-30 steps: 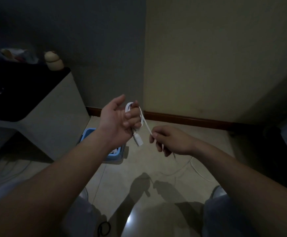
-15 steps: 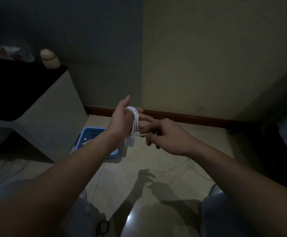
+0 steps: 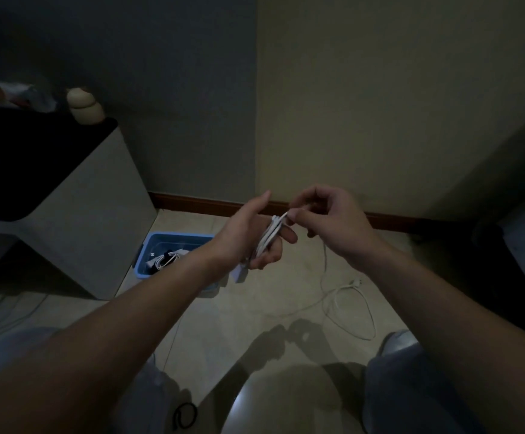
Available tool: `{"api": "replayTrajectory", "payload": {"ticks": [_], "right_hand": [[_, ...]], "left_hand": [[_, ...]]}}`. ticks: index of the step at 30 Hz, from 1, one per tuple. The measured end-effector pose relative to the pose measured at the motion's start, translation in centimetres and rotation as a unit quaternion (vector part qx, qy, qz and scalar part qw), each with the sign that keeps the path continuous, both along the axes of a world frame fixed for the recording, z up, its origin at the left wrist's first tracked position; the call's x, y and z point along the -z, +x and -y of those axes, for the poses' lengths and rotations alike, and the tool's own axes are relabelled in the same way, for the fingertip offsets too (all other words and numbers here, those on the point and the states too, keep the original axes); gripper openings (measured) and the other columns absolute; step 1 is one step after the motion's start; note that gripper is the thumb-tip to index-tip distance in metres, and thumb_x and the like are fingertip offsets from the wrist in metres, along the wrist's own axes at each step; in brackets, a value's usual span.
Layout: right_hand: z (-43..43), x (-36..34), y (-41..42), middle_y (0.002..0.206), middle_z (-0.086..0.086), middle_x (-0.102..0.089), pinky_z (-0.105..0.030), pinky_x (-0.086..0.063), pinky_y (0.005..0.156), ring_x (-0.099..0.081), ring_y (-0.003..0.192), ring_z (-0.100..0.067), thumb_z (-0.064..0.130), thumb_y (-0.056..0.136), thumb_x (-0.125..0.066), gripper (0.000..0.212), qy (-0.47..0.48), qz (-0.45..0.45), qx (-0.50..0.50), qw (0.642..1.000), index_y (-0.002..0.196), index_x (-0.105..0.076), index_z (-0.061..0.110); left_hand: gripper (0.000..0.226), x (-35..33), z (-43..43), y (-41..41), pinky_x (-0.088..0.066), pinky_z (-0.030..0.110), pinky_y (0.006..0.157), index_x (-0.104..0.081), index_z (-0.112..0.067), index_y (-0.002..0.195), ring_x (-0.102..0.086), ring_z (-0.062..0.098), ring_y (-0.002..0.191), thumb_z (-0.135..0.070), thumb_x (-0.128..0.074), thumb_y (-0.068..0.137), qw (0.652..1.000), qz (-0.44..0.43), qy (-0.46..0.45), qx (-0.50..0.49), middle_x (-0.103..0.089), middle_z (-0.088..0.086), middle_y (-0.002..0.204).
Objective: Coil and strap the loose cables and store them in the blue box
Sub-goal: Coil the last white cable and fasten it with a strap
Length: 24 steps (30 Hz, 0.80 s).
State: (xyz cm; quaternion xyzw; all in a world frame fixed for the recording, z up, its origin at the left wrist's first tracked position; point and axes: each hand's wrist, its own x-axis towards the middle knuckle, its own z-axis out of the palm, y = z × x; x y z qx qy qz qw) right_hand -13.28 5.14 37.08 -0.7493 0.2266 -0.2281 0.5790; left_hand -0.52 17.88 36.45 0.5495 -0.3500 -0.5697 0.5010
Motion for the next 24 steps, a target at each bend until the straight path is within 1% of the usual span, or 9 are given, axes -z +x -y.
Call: {"api": "replayTrajectory", "payload": {"ticks": [2,3,6,8,12,16,19,22,24], "right_hand": [[0.5,0.2,0.0,0.078,-0.011,-0.067,-0.024,-0.045,0.056,-0.057,0.068,-0.013,0.009,0.085,-0.077,0.009,-0.014,-0.005,0.011,1.000,0.085,-0.068,0.011],[0.8,0.4,0.1,0.078,-0.010,-0.066,-0.023,-0.045,0.056,-0.056,0.066,-0.011,0.011,0.086,-0.077,0.009,-0.015,-0.009,0.013,1.000,0.085,-0.068,0.011],[1.2,0.7,0.2,0.076,-0.008,-0.067,-0.026,-0.045,0.055,-0.053,0.060,-0.012,0.010,0.092,-0.070,0.005,0.003,-0.036,-0.006,0.999,0.088,-0.066,0.009],[1.0,1.1,0.3,0.074,-0.006,-0.067,-0.026,-0.045,0.055,-0.052,0.057,-0.014,0.008,0.095,-0.064,0.006,0.017,-0.062,-0.031,0.997,0.090,-0.065,0.007],[0.2,1.8,0.7,0.070,-0.007,-0.065,-0.024,-0.042,0.050,-0.051,0.053,-0.017,0.009,0.100,-0.054,0.010,0.042,-0.108,-0.061,0.991,0.091,-0.060,0.007],[-0.3,2.4,1.1,0.066,-0.008,-0.060,-0.026,-0.042,0.048,-0.048,0.049,-0.019,0.014,0.104,-0.045,0.020,0.002,-0.169,-0.096,0.981,0.092,-0.059,0.008],[-0.6,2.7,1.0,0.068,-0.007,-0.062,-0.025,-0.043,0.048,-0.051,0.048,-0.016,0.018,0.106,-0.043,0.022,-0.037,-0.217,-0.142,0.965,0.099,-0.062,0.010],[-1.0,2.5,0.9,0.074,-0.005,-0.069,-0.023,-0.047,0.054,-0.057,0.055,-0.013,0.018,0.104,-0.049,0.019,-0.056,-0.262,-0.206,0.941,0.114,-0.065,0.017],[-1.5,2.2,0.8,0.077,-0.004,-0.072,-0.022,-0.050,0.058,-0.061,0.061,-0.011,0.020,0.101,-0.054,0.022,-0.065,-0.268,-0.233,0.933,0.120,-0.066,0.020]], "left_hand": [[0.076,-0.2,-0.2,-0.1,-0.022,0.029,0.045,-0.058,0.001,0.091,-0.023,0.016,0.038,-0.063,-0.017,0.091,1.000,0.001,0.004,0.001,-0.036,0.007,0.049],[0.072,-0.4,-0.3,-0.2,-0.021,0.028,0.045,-0.057,-0.001,0.089,-0.020,0.015,0.039,-0.060,-0.017,0.094,1.000,-0.012,0.007,0.003,-0.031,0.005,0.047],[0.051,-0.6,-0.5,-0.3,-0.012,0.025,0.042,-0.054,-0.007,0.082,-0.016,0.008,0.034,-0.050,-0.030,0.095,0.993,-0.115,0.011,-0.009,-0.024,-0.003,0.044],[0.040,-0.5,-0.6,-0.2,-0.012,0.026,0.044,-0.052,-0.012,0.077,-0.015,0.006,0.032,-0.042,-0.034,0.098,0.986,-0.162,0.002,-0.036,-0.023,-0.006,0.043],[0.044,-0.4,-0.6,0.6,-0.014,0.028,0.050,-0.051,-0.018,0.069,-0.011,0.007,0.034,-0.038,-0.032,0.103,0.969,-0.225,-0.023,-0.100,-0.025,-0.009,0.043],[0.041,-0.2,-0.7,1.7,-0.031,0.023,0.047,-0.050,-0.018,0.076,-0.023,0.006,0.033,-0.041,-0.033,0.105,0.941,-0.288,-0.070,-0.165,-0.028,-0.008,0.046],[0.044,0.1,-0.7,2.5,-0.038,0.021,0.052,-0.054,-0.015,0.086,-0.034,0.007,0.040,-0.049,-0.034,0.104,0.915,-0.319,-0.094,-0.227,-0.037,-0.007,0.054],[0.055,0.4,-1.0,3.5,-0.051,0.024,0.061,-0.062,-0.007,0.106,-0.061,0.011,0.061,-0.058,-0.042,0.099,0.903,-0.289,-0.106,-0.300,-0.066,0.001,0.074],[0.066,0.5,-1.1,4.1,-0.055,0.031,0.073,-0.058,-0.005,0.122,-0.072,0.017,0.080,-0.064,-0.042,0.096,0.903,-0.242,-0.101,-0.340,-0.077,0.008,0.093]]}}
